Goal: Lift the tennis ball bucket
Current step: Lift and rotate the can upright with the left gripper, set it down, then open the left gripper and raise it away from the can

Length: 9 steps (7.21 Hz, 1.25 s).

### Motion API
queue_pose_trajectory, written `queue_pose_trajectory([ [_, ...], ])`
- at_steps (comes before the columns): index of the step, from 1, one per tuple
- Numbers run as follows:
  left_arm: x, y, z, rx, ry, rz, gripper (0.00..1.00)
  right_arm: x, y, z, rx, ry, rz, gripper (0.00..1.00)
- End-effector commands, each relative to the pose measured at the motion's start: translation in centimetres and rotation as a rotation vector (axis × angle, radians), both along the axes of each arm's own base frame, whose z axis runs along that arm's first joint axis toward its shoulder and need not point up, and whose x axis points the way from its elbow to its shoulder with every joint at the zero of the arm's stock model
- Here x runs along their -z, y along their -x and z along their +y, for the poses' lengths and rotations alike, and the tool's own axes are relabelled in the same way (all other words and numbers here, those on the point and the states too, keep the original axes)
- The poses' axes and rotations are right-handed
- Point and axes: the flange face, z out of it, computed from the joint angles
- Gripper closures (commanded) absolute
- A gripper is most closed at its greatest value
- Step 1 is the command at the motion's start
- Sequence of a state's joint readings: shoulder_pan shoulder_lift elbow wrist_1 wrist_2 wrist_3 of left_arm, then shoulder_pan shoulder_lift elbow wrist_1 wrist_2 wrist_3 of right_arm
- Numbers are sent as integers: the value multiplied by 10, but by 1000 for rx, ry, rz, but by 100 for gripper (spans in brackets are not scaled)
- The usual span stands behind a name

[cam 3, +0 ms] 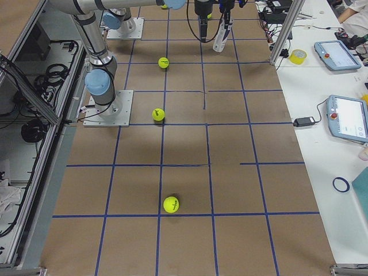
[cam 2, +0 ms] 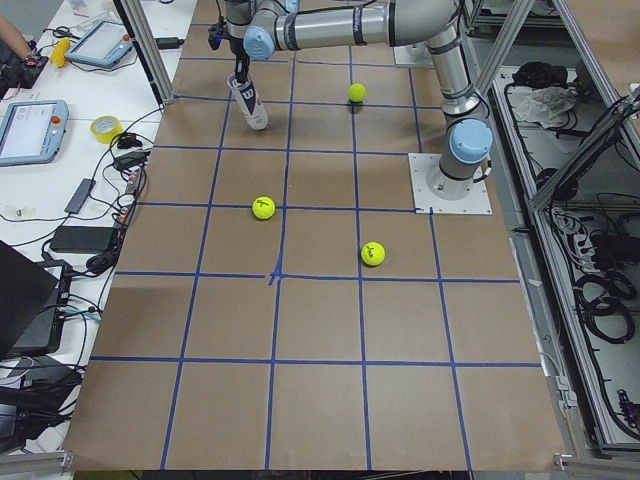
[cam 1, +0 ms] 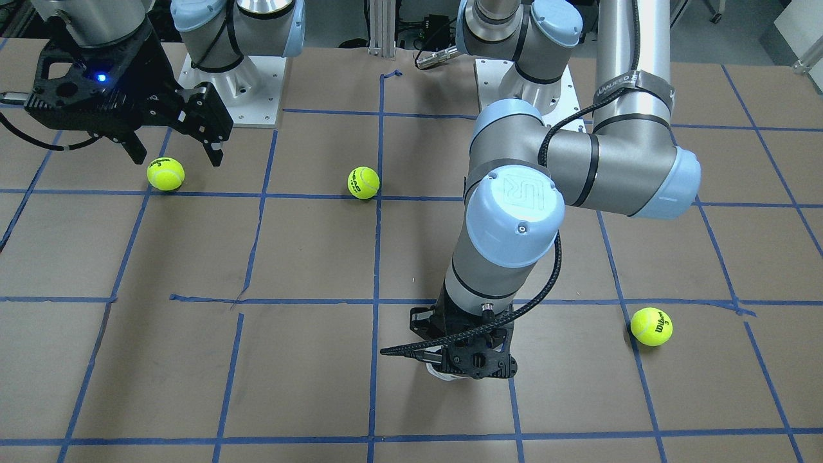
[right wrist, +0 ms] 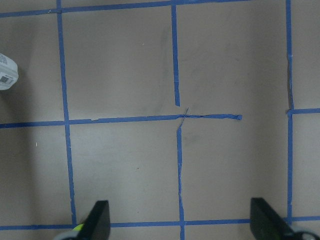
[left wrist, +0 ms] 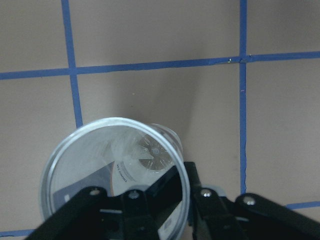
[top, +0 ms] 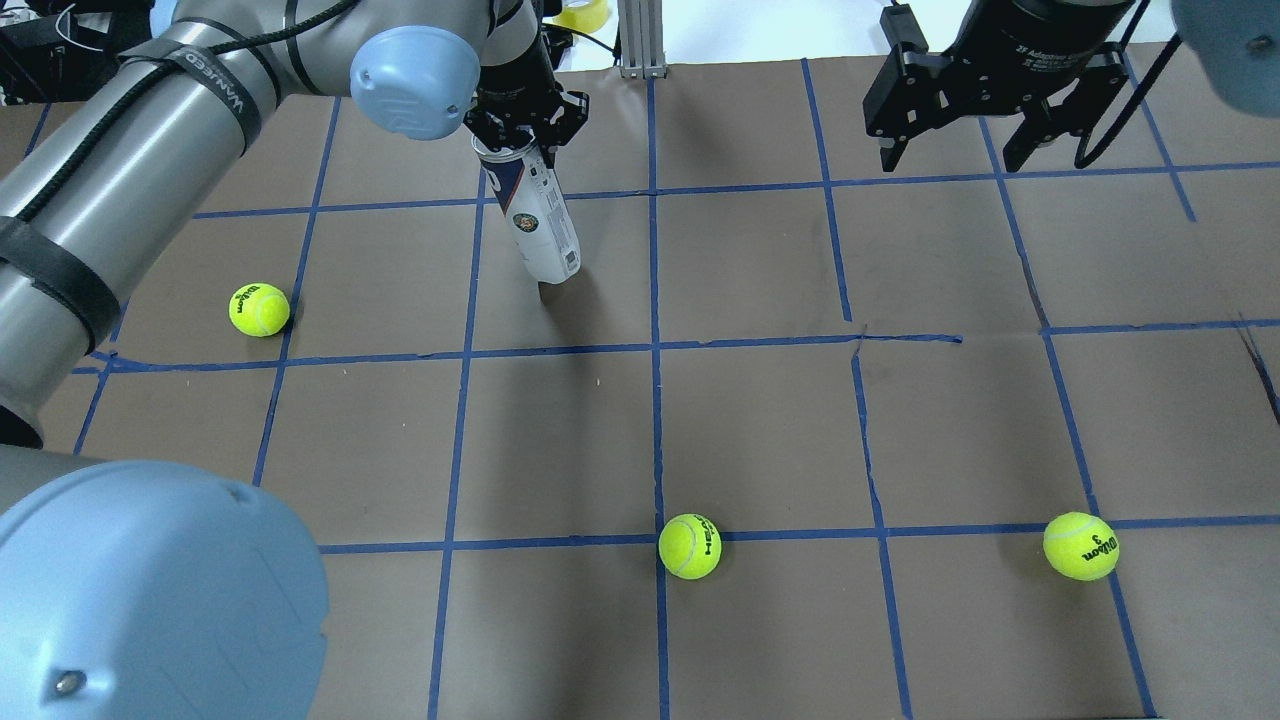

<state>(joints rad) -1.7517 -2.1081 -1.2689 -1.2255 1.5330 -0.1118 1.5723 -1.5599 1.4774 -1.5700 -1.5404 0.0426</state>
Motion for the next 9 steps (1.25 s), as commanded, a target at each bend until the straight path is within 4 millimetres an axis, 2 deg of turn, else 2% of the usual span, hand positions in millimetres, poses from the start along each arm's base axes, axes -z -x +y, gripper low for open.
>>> queue_pose_trajectory([
  [1, 1, 6, 4, 9, -3, 2, 43, 2, 1, 0, 2, 0, 0, 0],
  [2, -3, 10, 7, 16, -2, 3, 2, 2, 1, 0, 0, 0, -2, 0],
  [4, -43, 10, 21, 17, 18, 14, 0, 2, 1, 0, 0, 0, 0, 0],
  [5, -69, 3, 30, 7, 6, 12, 0, 2, 1, 0, -1, 0, 0, 0],
  [6, -104, -7, 39, -3, -12, -1, 0, 2, 1, 0, -1, 0, 0, 0],
  [7, -129, -29, 46, -19, -27, -8, 0, 2, 1, 0, -1, 0, 0, 0],
  [8, -147, -79, 48, -83, -49, -18, 0, 2, 1, 0, -1, 0, 0, 0],
  [9, -160, -113, 59, -52, -74, -28, 0, 2, 1, 0, -1, -2, 0, 0],
])
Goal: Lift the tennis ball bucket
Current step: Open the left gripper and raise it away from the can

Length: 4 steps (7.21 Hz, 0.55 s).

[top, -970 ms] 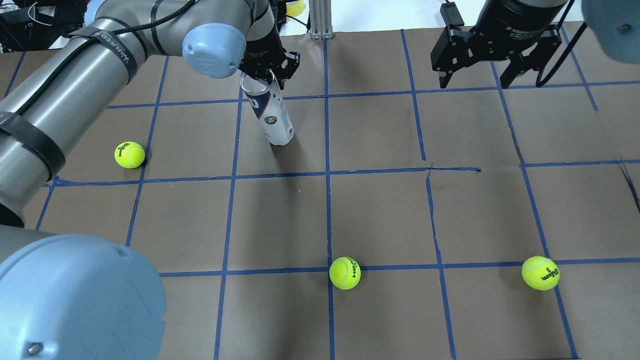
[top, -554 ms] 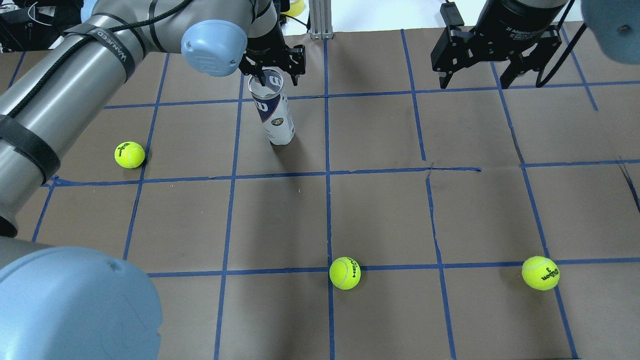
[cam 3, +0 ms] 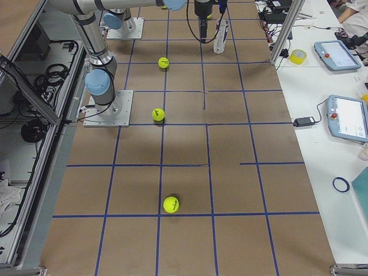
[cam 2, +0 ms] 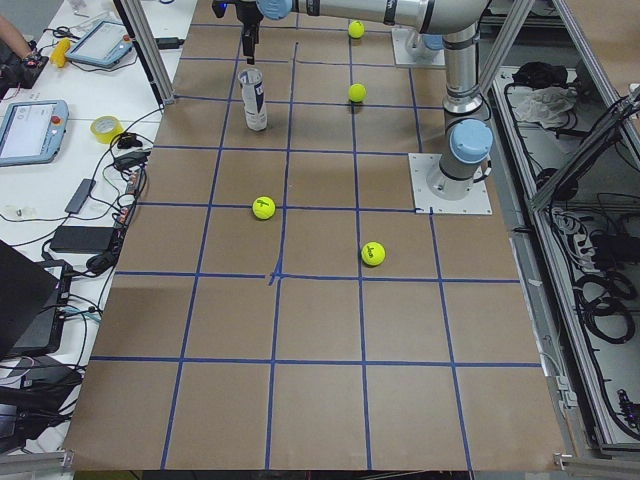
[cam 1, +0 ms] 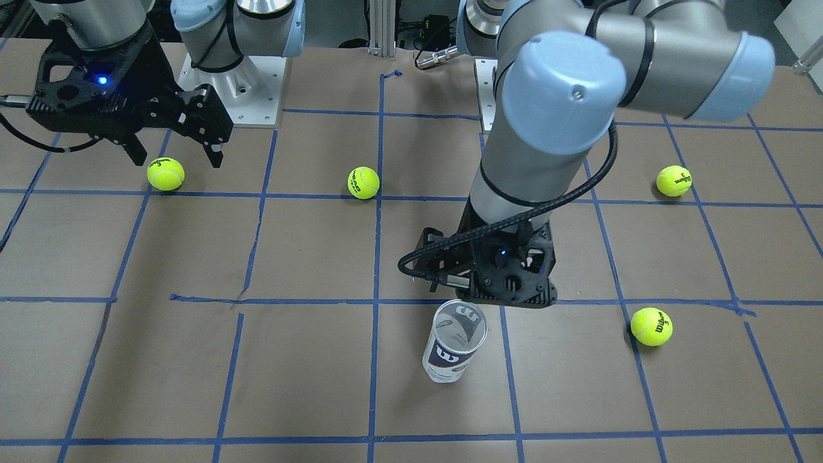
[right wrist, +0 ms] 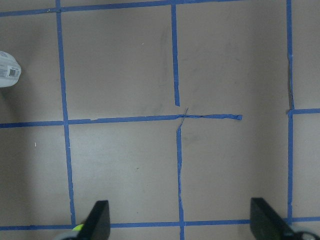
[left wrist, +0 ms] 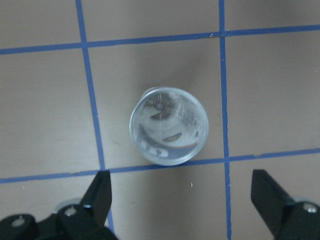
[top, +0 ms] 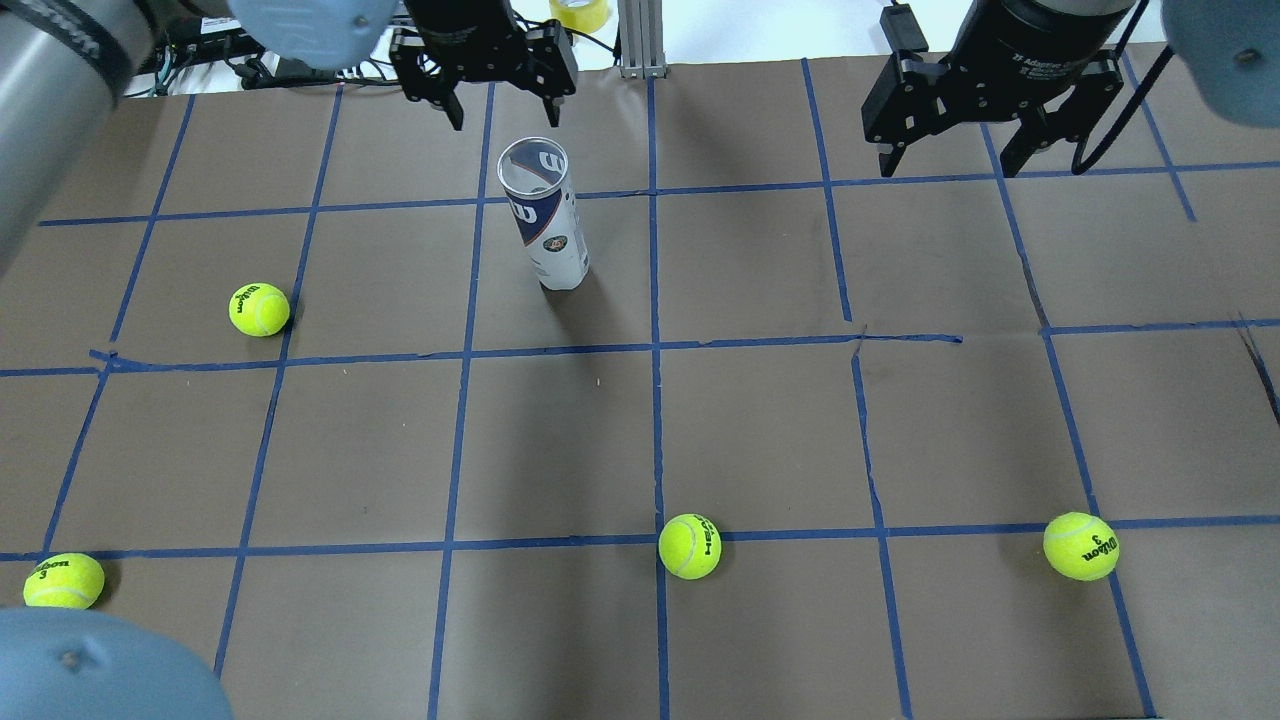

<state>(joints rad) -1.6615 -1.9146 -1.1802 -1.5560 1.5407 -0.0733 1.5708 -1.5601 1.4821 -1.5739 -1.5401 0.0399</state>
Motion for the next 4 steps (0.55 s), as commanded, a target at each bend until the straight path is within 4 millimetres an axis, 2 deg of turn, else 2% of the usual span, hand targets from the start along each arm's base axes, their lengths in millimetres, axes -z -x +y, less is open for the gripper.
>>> queue_pose_trajectory([
  [1, -30, -70, 30, -5, -55, -17, 0, 1, 0, 0, 0, -1, 0, 0],
  [3, -15, -104, 70, -71, -88, -7, 0, 0, 0, 0, 1, 0, 0, 0],
  [4, -11, -108, 91, -79, -85, -9, 0, 0, 0, 0, 1, 0, 0, 0],
])
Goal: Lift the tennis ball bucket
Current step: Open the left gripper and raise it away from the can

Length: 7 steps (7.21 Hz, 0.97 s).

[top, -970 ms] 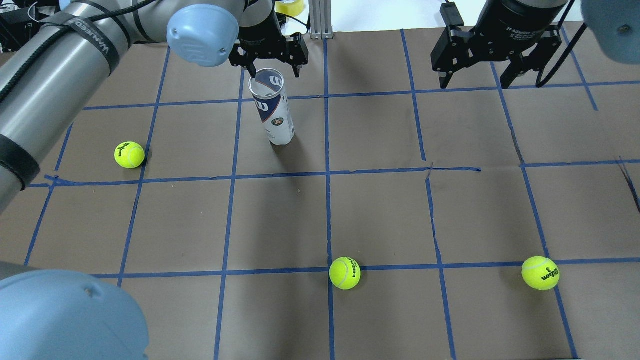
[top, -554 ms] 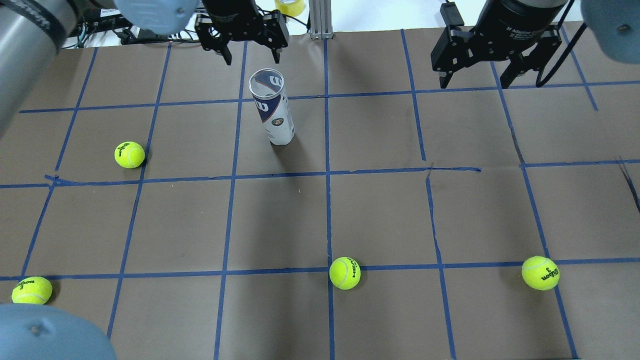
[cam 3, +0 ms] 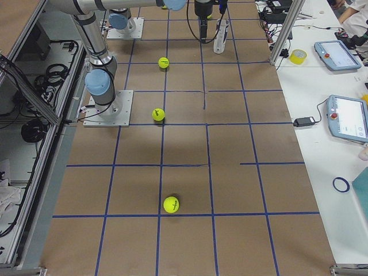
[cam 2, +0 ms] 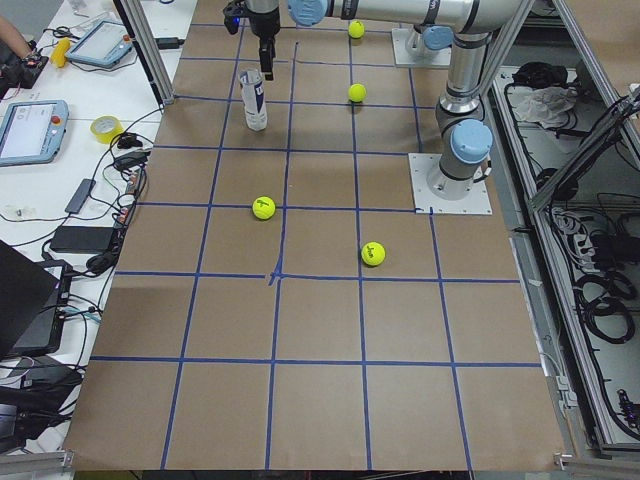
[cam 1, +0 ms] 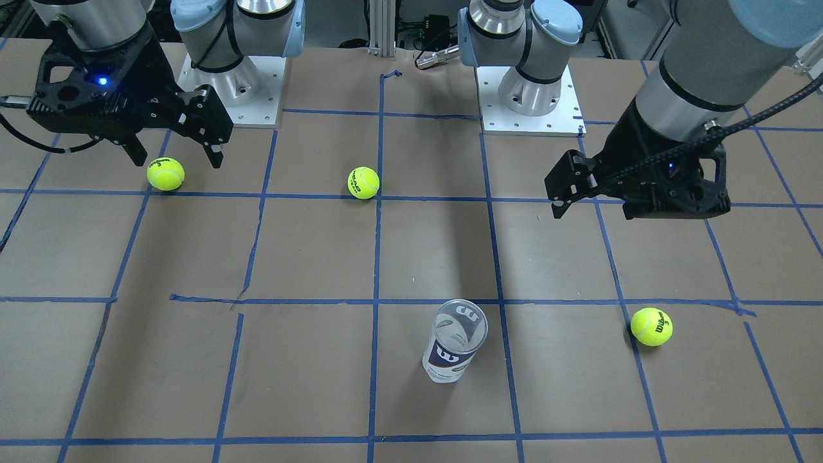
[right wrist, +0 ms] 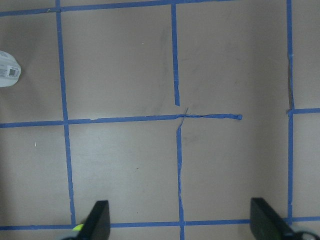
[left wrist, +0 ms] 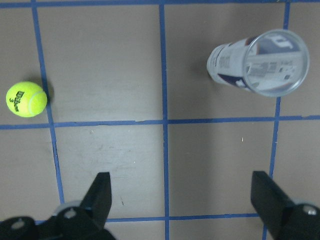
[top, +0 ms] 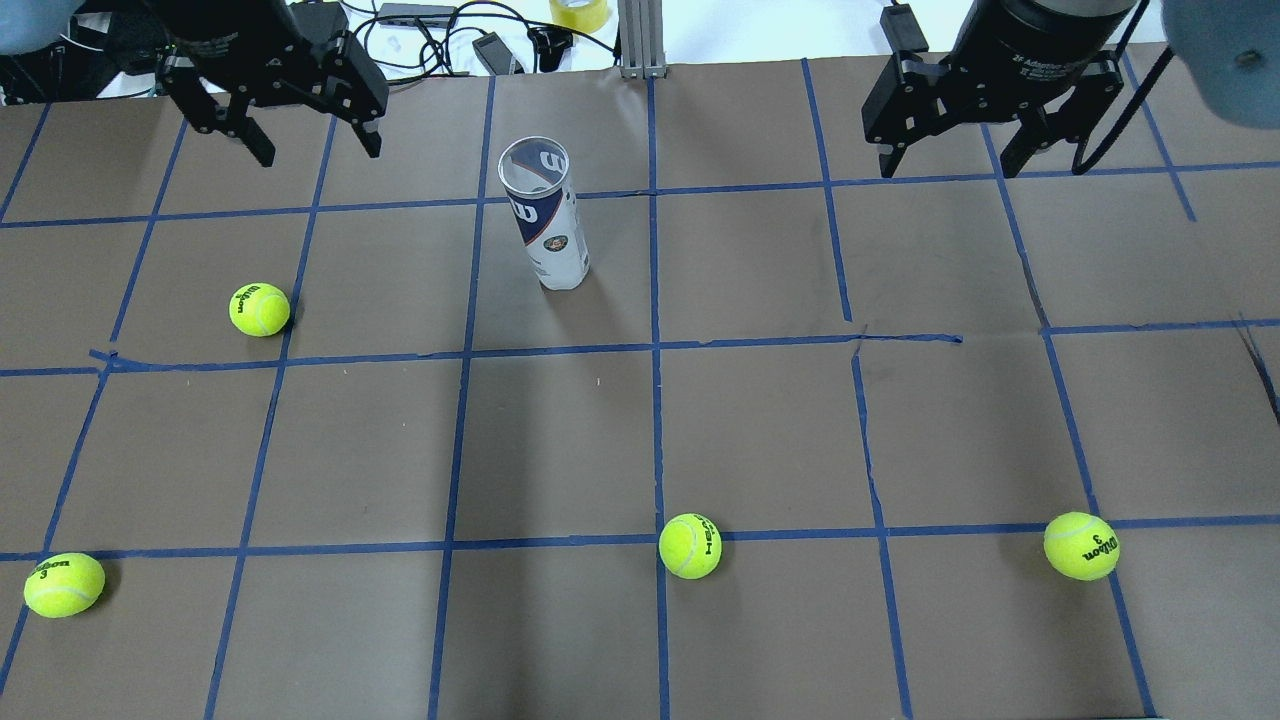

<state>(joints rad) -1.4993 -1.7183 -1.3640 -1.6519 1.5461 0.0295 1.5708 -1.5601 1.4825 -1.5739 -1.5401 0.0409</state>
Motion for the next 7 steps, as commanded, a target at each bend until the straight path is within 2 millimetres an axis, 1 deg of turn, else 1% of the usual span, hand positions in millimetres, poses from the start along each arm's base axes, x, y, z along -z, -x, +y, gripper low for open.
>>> queue_pose_trajectory([
  [1, 9, -14, 39, -24, 6, -2, 0, 0, 0, 0, 1, -1, 0, 0],
  [2, 9, -15, 48, -27, 11, -2, 0, 0, 0, 0, 1, -1, 0, 0],
  [4, 8, -14, 57, -27, 11, -4, 0, 3, -1, 1, -1, -7, 0, 0],
  [5, 7, -14, 59, -27, 11, -6, 0, 7, 1, 1, 4, -15, 1, 0],
  [7, 7, -15, 59, -28, 11, -6, 0, 6, 0, 3, 2, -12, 0, 0],
])
